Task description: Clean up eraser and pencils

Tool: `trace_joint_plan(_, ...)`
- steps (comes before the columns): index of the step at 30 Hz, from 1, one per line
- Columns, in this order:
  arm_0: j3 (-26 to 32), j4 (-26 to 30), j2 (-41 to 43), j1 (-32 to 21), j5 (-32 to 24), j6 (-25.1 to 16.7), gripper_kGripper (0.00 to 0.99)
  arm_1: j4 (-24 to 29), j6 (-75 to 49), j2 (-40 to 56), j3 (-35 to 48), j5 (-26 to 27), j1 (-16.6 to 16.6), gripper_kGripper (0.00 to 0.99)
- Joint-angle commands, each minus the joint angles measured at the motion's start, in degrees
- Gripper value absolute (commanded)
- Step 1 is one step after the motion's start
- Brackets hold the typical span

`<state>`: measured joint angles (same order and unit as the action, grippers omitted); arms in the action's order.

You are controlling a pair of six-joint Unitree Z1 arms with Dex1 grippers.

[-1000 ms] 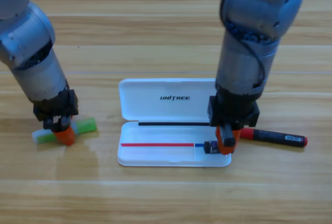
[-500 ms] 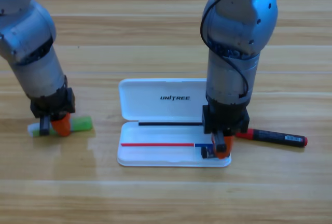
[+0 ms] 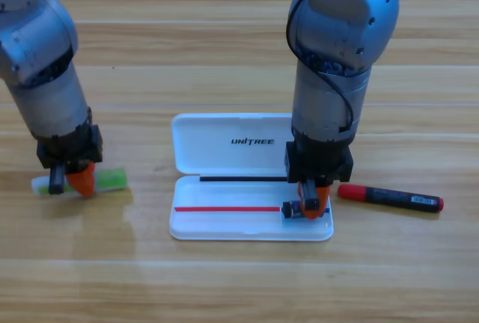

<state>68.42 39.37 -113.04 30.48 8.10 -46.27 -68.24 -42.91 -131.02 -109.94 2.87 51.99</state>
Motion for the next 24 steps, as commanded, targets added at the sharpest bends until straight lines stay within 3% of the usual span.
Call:
trace_joint_plan(1,0.0,0.6,0.6,-0.9,0.5,-0.4,0.0,-0.1,0.6,-3.8,-0.1,-0.6,1.1,0.0)
trace_joint_plan(7,0.0,0.9,1.0,-0.9,0.5,-0.4,0.0,-0.1,0.6,-3.8,0.1,-0.7,1.0,0.0)
trace_joint_plan(9,-0.1,0.9,1.1,-0.9,0.5,-0.4,0.0,-0.1,0.7,-3.9,0.0,-0.7,1.0,0.202)
trace_joint_plan(12,0.0,0.9,1.3,-0.9,0.5,-0.4,0.0,-0.1,1.0,-3.9,0.0,-0.9,0.9,0.607)
trace_joint_plan(13,0.0,1.0,1.4,-0.9,0.5,-0.4,0.0,-0.1,1.0,-3.9,0.0,-1.2,0.9,0.667)
trace_joint_plan(17,0.3,1.2,1.6,-0.9,0.5,-0.5,0.0,-0.1,1.2,-3.7,0.1,-1.8,0.8,0.779)
trace_joint_plan(24,1.8,3.6,3.3,-0.9,0.7,-0.6,0.0,-0.1,1.8,6.0,5.7,-0.1,0.8,0.819)
